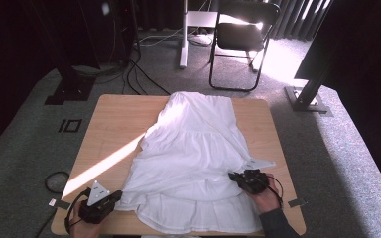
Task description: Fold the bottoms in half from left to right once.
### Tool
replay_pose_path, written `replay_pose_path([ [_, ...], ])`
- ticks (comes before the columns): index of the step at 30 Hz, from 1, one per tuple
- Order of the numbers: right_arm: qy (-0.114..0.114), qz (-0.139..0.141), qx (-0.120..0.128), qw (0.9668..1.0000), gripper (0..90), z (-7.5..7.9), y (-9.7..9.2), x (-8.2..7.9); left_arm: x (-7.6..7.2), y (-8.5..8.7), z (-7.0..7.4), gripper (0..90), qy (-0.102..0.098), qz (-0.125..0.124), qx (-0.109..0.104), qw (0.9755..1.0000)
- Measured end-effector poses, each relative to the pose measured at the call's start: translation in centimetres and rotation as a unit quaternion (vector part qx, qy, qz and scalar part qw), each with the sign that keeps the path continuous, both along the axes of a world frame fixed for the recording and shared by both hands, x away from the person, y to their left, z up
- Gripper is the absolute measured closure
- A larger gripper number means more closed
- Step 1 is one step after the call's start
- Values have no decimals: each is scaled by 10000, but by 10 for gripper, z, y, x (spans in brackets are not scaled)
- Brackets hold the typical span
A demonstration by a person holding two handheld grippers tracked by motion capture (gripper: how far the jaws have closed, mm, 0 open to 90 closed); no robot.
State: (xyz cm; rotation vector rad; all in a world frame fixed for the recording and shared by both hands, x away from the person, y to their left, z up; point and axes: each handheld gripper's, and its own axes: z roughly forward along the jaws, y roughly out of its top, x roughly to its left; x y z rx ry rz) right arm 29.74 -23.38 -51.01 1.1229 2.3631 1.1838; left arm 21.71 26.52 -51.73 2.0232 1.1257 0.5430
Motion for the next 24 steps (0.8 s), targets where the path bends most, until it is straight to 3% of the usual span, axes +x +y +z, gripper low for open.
replay_pose_path([
  [6, -272, 16, 275, 9993, 881, 22, -46, -51, -3, -3, 5, 834, -69, -202, -48, 9998],
  [9, -325, -107, 271, 9990, 881, 22, -69, -72, -3, -5, 5, 776, -56, -275, -56, 9996],
  [11, -226, -182, 306, 9991, 881, 16, -83, -82, -1, -5, 4, 742, -22, -259, -42, 9997],
  [16, 232, -299, 317, 9988, 873, -13, -103, -92, 4, -5, 1, 692, 39, -176, -72, 9998],
  [17, 331, -276, 231, 9988, 839, -18, -104, -92, 5, -5, 1, 676, 71, -180, -68, 9998],
  [18, 418, -282, 203, 9985, 737, -21, -104, -92, 6, -6, 0, 666, 84, -203, -79, 9997],
  [21, 365, -390, 294, 9981, 554, -22, -107, -88, 9, -9, -3, 628, 158, -213, -29, 9996],
  [24, 104, -492, 599, 9969, 504, -11, -109, -84, 14, -12, -8, 595, 225, -251, -39, 9994],
])
